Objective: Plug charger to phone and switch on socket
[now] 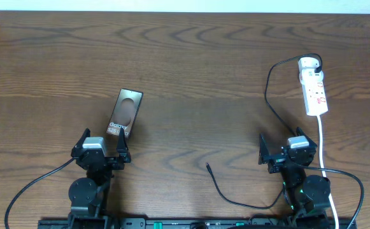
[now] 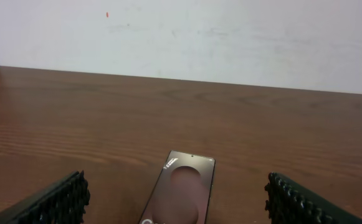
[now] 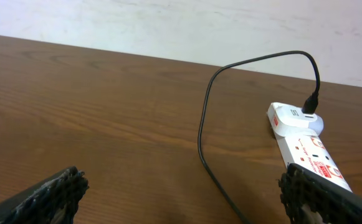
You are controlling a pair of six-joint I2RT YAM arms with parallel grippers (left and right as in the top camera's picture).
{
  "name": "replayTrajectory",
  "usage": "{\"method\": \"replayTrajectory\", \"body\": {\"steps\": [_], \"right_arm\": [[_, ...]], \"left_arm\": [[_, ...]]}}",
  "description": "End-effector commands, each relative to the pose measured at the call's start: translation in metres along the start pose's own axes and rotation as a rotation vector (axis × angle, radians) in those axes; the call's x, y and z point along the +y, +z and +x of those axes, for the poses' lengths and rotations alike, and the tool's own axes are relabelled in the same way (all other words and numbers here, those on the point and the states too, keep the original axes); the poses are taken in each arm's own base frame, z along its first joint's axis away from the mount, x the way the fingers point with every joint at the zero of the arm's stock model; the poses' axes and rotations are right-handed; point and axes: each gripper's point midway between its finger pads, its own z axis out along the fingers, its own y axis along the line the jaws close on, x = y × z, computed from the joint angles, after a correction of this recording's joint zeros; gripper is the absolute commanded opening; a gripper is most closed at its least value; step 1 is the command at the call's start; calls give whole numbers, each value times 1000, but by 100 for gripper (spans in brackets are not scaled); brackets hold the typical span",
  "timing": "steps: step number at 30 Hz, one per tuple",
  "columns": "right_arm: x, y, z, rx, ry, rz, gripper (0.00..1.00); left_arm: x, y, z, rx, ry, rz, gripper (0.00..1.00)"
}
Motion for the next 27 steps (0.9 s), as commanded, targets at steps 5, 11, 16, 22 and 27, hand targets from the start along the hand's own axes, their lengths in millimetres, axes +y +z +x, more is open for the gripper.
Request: {"method": "replayTrajectory", "body": {"steps": [5, 11, 16, 22, 27], "right_arm": [[-3, 0, 2, 7, 8, 15, 99], [-3, 0, 2, 7, 8, 15, 99], [-3, 0, 2, 8, 8, 15, 99], [-3, 0, 2, 7, 8, 15, 99], [-3, 0, 2, 7, 8, 15, 99]], "left_arm": [[5, -5, -19, -23, -22, -34, 89], [1, -9, -61, -45, -23, -32, 89], [-3, 7, -94, 22, -19, -36, 89], [-16, 54, -122, 252, 2, -4, 89], [-24, 94, -123, 521, 37, 19, 89]]}}
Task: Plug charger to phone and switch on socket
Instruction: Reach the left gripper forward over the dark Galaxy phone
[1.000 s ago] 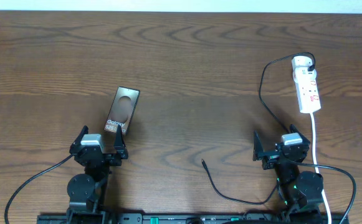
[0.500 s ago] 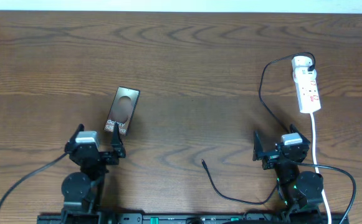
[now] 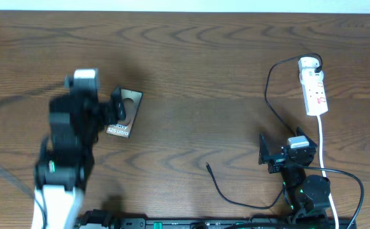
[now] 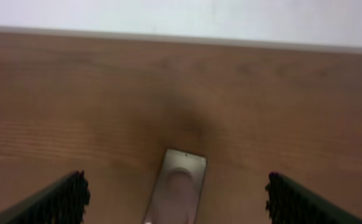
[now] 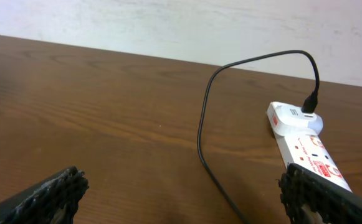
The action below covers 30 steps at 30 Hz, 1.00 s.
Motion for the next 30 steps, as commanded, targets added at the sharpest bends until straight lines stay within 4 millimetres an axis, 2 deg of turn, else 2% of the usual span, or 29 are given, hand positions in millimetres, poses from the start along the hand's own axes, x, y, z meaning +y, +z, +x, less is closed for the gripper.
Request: {"method": "replayTrajectory", "body": {"steps": [1, 6, 13, 19, 26, 27, 29, 30], "right_arm": [[-3, 0, 2, 5, 7, 15, 99], [-3, 0, 2, 5, 7, 15, 99], [-3, 0, 2, 5, 7, 15, 99], [-3, 0, 2, 5, 7, 15, 99], [-3, 0, 2, 5, 7, 15, 99], [-3, 0, 2, 6, 7, 15, 99], [-3, 0, 2, 5, 7, 15, 99], [-3, 0, 2, 5, 7, 15, 99]], "left_arm": [[-9, 21, -27, 114, 40, 34, 89], [-14, 55, -24, 355, 63, 55, 89], [-11, 88, 10, 534, 55, 46, 89], [-10, 100, 33, 623, 48, 40, 89], [-7, 102, 60, 733, 45, 33, 89], [-7, 102, 64, 745, 44, 33, 85], [-6, 102, 72, 766, 47, 33, 66], [-6, 102, 76, 774, 47, 33, 52]]}}
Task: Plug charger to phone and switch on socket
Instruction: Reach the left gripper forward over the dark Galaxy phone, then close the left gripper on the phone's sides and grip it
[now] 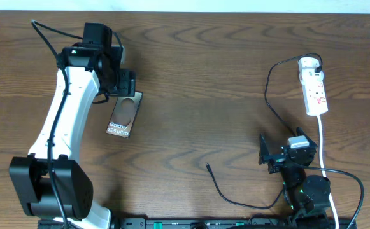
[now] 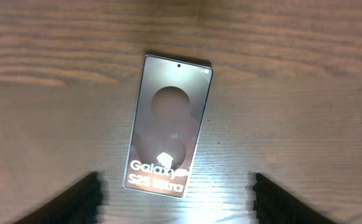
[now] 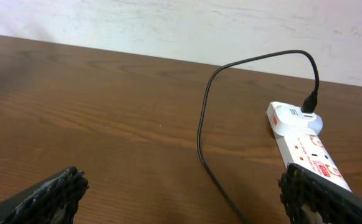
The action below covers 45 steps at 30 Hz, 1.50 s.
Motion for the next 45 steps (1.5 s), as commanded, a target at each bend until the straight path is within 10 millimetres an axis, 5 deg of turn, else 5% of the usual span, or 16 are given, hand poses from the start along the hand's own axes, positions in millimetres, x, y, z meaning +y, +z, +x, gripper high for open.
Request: {"method": "replayTrajectory", "body": {"steps": [1, 2, 3, 4, 32, 45], "right_arm": [[-3, 0, 2, 6, 7, 14, 99], [-3, 0, 2, 6, 7, 14, 99], [-3, 0, 2, 6, 7, 14, 99], [-3, 0, 2, 6, 7, 15, 99], [-3, 0, 2, 6, 7, 14, 99], [-3, 0, 2, 6, 7, 14, 99]], "left_arm": [[1, 11, 10, 43, 8, 7, 48], [1, 12, 11, 47, 7, 7, 53], [1, 12, 12, 49, 8, 7, 92], [1, 12, 12, 50, 8, 7, 98], [6, 83, 58, 102, 20, 7, 98], [7, 95, 52, 48, 88, 8, 98]]}}
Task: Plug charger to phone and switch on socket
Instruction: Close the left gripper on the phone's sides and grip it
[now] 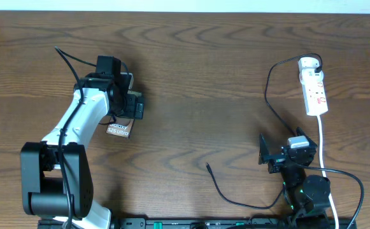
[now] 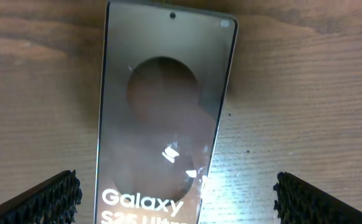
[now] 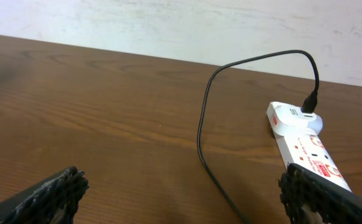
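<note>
The phone (image 2: 162, 124) lies face up on the wooden table, with "Galaxy S25 Ultra" showing on its dark screen; in the overhead view only its near end (image 1: 118, 130) shows under the arm. My left gripper (image 2: 177, 199) hangs open low over it, one finger on each side, not touching it that I can see. The charger cable's free plug (image 1: 208, 166) lies on the table at centre right. Its other end runs to a white adapter (image 1: 309, 63) in the power strip (image 1: 314, 92). My right gripper (image 1: 283, 147) rests open at the near edge.
The black cable (image 3: 204, 130) loops across the table left of the white power strip (image 3: 311, 155) and its adapter (image 3: 296, 118). A white lead (image 1: 325, 149) runs from the strip toward the near edge, past the right arm's base.
My left gripper has come down closer to the phone, which now fills most of the left wrist view. It now covers the phone's far half instead of standing beyond it. The right arm is unmoved.
Both arms first rested at the near edge, the phone lying ahead of my open left gripper. The left arm was then raised beside the phone, then looking down from above its far end, and now low over it with a finger either side. The phone, cable and strip kept their places.
</note>
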You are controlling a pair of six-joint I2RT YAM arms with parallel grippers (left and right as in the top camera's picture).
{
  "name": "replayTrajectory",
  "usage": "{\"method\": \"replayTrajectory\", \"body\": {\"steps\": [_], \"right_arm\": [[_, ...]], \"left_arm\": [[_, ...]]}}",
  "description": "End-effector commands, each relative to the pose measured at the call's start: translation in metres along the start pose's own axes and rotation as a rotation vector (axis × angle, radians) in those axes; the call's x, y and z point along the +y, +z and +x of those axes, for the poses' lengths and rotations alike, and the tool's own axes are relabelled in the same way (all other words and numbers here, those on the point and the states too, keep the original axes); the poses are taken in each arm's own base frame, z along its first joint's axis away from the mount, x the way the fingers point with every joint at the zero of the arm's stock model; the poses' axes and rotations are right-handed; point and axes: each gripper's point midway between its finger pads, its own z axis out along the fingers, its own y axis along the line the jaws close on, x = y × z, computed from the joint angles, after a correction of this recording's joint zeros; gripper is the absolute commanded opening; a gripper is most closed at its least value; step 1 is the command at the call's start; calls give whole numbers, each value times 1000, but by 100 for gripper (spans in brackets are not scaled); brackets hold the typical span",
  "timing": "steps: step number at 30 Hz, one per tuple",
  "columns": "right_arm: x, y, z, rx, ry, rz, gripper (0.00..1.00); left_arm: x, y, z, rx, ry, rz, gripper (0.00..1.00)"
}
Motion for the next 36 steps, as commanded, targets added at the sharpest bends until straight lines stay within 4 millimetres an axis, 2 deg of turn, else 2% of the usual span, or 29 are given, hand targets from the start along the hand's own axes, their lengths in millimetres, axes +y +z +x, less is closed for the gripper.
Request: {"method": "replayTrajectory", "body": {"steps": [1, 21, 36], "right_arm": [[-3, 0, 2, 6, 7, 14, 99], [-3, 0, 2, 6, 7, 15, 99], [-3, 0, 2, 6, 7, 14, 99]], "left_arm": [[2, 7, 5, 17, 43, -3, 98], [3, 10, -1, -15, 60, -8, 98], [6, 46, 11, 71, 70, -4, 98]]}}
